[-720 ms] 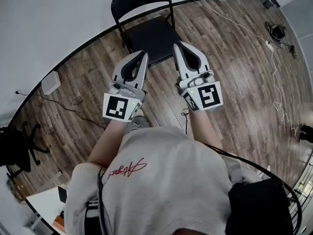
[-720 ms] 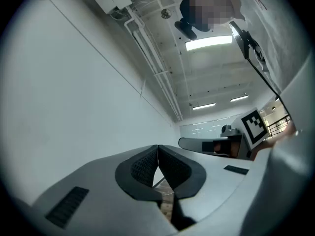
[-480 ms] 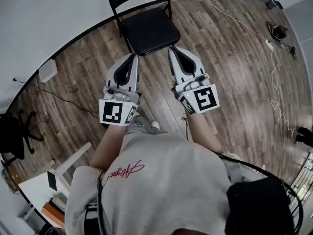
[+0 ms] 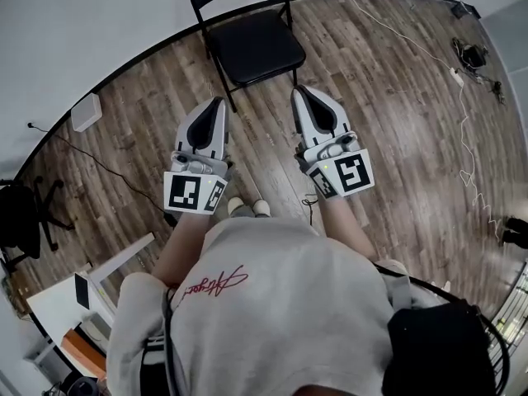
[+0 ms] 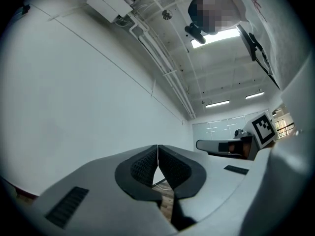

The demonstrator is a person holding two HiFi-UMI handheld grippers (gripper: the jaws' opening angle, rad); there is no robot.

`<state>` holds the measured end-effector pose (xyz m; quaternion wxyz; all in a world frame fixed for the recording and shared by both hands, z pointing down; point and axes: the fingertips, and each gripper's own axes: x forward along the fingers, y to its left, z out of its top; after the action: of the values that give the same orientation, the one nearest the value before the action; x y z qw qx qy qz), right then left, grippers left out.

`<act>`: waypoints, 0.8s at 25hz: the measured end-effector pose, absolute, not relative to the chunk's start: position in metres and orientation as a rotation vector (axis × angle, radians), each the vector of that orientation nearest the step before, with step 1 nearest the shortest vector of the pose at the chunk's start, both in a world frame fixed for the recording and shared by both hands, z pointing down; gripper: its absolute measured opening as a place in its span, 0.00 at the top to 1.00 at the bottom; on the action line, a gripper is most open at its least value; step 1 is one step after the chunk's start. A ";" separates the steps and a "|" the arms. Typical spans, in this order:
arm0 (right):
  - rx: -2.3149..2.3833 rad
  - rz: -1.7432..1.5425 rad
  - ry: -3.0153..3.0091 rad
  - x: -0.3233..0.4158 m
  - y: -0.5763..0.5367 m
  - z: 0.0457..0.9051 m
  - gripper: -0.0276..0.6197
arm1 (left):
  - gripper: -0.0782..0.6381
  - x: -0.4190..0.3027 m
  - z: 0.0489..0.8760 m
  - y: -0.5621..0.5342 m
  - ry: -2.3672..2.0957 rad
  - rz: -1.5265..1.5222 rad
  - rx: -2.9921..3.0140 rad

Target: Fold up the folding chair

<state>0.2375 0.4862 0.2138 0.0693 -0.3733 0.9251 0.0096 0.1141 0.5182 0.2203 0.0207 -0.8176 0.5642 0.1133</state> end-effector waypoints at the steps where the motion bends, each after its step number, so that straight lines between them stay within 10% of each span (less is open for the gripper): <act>1: -1.126 0.023 2.773 0.239 0.487 0.214 0.93 | 0.87 0.112 0.220 0.518 1.758 0.352 -2.530; 20: -1.061 0.027 2.756 0.188 0.374 0.249 0.93 | 0.87 0.044 0.249 0.383 1.740 0.406 -2.598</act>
<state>0.1877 0.3739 0.2485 0.0941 -0.3577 0.9291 0.0092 0.0445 0.3831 0.2490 -0.0058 -0.8239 0.5520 0.1287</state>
